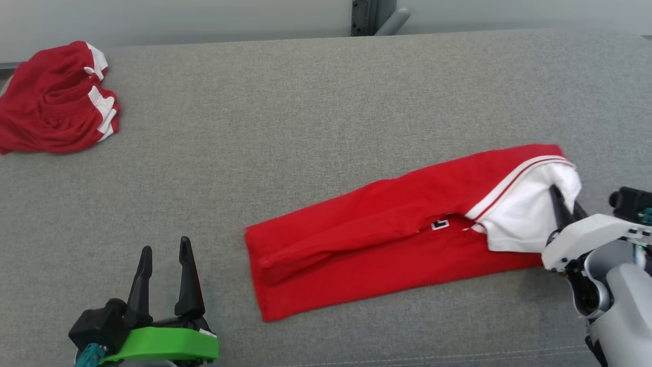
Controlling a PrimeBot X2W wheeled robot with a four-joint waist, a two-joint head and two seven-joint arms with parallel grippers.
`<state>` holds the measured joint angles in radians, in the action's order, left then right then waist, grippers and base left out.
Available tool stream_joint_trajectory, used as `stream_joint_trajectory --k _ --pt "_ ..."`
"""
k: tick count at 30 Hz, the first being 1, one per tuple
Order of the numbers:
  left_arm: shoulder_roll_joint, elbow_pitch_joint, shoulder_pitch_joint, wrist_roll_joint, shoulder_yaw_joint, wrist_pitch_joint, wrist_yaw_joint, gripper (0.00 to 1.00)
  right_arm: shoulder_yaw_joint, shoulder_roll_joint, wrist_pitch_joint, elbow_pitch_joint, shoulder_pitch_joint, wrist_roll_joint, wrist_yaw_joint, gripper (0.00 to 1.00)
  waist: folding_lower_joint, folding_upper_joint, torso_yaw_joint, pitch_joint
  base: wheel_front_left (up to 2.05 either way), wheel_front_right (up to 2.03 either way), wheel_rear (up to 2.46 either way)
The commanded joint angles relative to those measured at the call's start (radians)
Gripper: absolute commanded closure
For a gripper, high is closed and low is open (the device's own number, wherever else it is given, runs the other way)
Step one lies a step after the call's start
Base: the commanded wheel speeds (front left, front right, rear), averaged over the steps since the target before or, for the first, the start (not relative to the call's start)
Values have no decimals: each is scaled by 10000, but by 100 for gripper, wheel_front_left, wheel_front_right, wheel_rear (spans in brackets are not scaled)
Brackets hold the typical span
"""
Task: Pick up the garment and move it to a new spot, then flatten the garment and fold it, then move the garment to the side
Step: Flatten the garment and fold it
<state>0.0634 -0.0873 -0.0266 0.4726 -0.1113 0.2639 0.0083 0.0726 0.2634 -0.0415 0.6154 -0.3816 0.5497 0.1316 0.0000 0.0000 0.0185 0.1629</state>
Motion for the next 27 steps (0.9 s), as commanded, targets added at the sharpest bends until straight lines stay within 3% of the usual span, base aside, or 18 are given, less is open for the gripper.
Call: stream_joint_trajectory --k 1,6,14,22,27 --pt "-10 48 -36 -158 -2 3 17 0 -441 99 -546 110 -80 -120 -18 100 0 0 -143 17 0 0 0" --pt "-27 93 -28 -145 -37 3 48 0 -1665 21 -1697 350 -94 -413 -18 100 0 0 -348 74 0 0 0" --pt "-12 95 49 -188 -75 5 95 0 -2204 198 -1748 197 -290 -658 -18 100 0 0 -615 101 0 0 0" --pt "-15 44 -25 -171 -181 4 109 0 -1291 39 -1078 -1326 0 -432 -12 100 0 0 -704 -56 0 0 0" --pt "-18 15 -76 -139 -282 -20 125 0 -64 -200 -214 -3021 460 -249 -12 100 0 0 -672 -194 0 0 0"
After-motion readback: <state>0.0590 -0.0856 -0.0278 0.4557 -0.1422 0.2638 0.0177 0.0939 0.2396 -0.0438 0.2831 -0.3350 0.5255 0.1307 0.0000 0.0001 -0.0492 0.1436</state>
